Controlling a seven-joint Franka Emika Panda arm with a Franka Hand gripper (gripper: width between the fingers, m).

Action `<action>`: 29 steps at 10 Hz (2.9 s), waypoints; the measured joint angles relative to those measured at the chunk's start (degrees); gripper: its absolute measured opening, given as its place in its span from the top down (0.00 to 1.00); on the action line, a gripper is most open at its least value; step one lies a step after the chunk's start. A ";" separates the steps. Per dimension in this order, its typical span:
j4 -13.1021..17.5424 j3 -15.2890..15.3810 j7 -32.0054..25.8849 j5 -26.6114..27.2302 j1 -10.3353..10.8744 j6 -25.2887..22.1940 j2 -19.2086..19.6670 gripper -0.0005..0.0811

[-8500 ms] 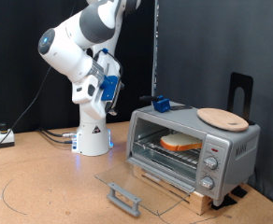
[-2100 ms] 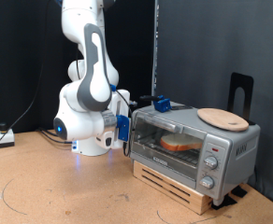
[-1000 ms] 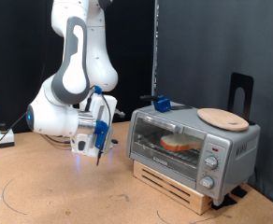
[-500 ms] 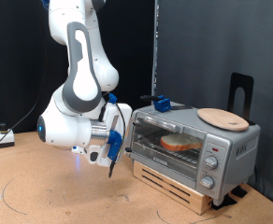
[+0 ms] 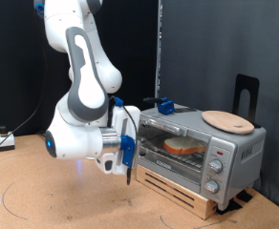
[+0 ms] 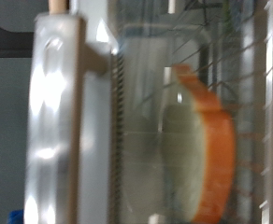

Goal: Make a piece of toast with the oven

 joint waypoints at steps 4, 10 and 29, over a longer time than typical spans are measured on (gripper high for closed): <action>2.29 0.50 -2.19 2.56 2.07 4.21 2.38 0.00; 10.69 1.73 -13.82 2.38 8.63 14.48 12.21 0.00; 36.78 -4.74 2.85 -8.13 23.31 8.37 36.01 0.00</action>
